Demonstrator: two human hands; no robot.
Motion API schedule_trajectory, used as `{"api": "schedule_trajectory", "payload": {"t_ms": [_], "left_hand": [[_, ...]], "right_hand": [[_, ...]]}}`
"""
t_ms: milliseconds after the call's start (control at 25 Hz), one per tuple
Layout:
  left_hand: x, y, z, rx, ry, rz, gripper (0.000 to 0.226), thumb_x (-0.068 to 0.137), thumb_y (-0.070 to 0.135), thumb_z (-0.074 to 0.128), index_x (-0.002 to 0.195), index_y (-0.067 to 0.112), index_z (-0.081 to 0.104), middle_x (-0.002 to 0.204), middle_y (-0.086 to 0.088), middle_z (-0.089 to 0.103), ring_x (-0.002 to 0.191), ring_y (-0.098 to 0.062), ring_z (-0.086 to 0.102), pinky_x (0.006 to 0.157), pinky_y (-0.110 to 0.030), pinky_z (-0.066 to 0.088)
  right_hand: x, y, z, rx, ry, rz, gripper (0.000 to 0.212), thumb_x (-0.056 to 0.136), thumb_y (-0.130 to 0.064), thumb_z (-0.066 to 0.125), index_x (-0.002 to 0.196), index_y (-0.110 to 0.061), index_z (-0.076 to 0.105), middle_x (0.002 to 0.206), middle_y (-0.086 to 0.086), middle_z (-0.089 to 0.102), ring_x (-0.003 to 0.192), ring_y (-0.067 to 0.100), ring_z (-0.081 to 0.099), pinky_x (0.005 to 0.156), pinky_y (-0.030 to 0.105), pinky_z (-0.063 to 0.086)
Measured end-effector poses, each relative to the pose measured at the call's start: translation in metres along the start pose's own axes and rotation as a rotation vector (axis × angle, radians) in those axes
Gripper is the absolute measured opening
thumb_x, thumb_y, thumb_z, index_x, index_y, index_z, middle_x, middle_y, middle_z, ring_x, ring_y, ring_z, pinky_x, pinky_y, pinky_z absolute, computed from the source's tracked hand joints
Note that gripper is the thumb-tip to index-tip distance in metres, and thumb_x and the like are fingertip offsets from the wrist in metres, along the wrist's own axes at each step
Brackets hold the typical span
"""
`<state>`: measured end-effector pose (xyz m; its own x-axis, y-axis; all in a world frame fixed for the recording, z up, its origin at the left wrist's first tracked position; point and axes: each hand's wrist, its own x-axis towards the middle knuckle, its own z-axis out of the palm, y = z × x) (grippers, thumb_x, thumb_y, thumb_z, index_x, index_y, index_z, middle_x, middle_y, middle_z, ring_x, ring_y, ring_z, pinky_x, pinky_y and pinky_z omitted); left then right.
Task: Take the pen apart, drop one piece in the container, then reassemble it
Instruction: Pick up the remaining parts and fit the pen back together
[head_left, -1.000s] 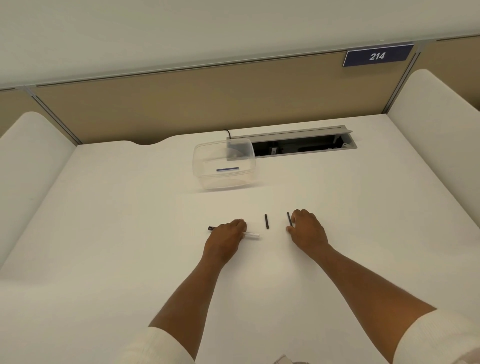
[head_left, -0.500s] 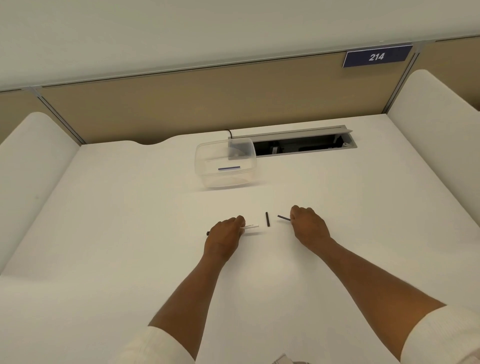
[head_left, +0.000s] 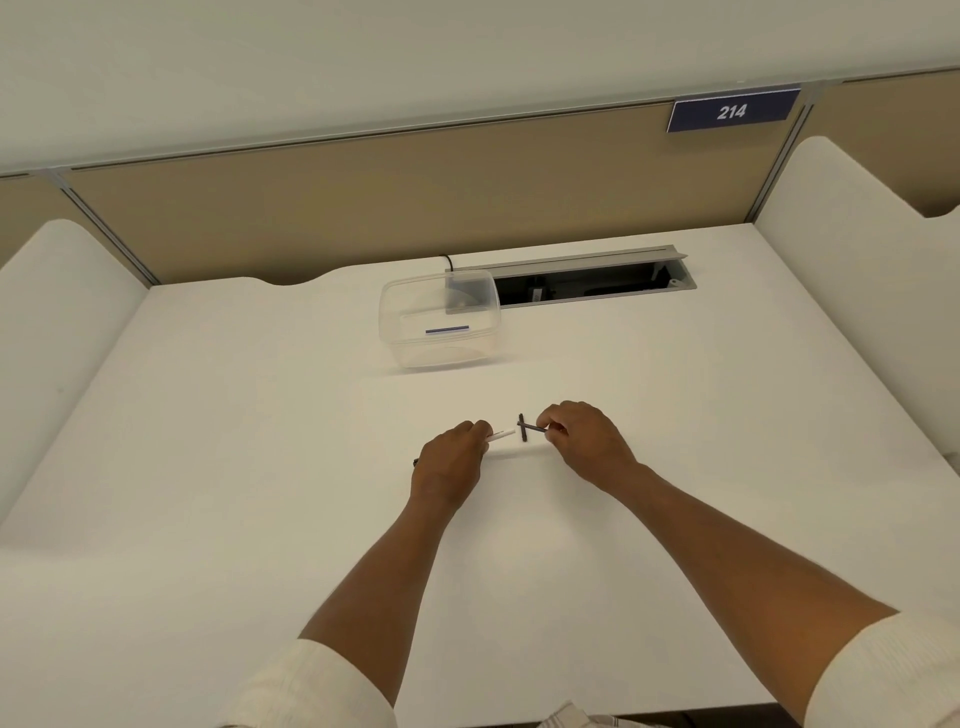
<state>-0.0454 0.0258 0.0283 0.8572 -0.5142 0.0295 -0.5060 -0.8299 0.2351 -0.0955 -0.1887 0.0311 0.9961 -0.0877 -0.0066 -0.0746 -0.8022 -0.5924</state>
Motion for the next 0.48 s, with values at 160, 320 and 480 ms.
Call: {"api": "schedule_trajectory", "payload": {"t_ms": [160,320,480], "left_hand": [[-0.002,0.005,0.001,-0.005,0.000,0.000,0.012,0.098,0.022,0.045,0.109,0.021,0.053,0.095,-0.001,0.063,0.075,-0.032,0.059,0.061,-0.038,0.046],[-0.003,0.007,0.001,0.004,-0.002,0.007,0.013,0.098,0.021,0.046,0.108,0.021,0.053,0.093,-0.002,0.062,0.074,-0.032,0.058,0.061,-0.039,0.047],[-0.003,0.008,0.000,0.016,0.000,0.029,0.014,0.097,0.019,0.047,0.108,0.022,0.056,0.091,-0.001,0.062,0.074,-0.030,0.058,0.058,-0.036,0.043]], "right_hand": [[-0.007,-0.002,-0.003,0.005,-0.037,-0.011,0.019,0.091,-0.014,0.053,0.100,-0.022,0.068,0.085,-0.002,0.062,0.085,0.019,0.053,0.078,0.038,0.047],[-0.010,-0.002,-0.007,0.016,-0.046,-0.021,0.020,0.089,-0.014,0.054,0.097,-0.023,0.069,0.084,-0.002,0.062,0.084,0.019,0.054,0.078,0.038,0.048],[-0.010,-0.003,-0.011,0.020,-0.046,-0.003,0.020,0.091,-0.018,0.054,0.097,-0.028,0.071,0.088,-0.006,0.062,0.088,0.015,0.052,0.078,0.035,0.047]]}}
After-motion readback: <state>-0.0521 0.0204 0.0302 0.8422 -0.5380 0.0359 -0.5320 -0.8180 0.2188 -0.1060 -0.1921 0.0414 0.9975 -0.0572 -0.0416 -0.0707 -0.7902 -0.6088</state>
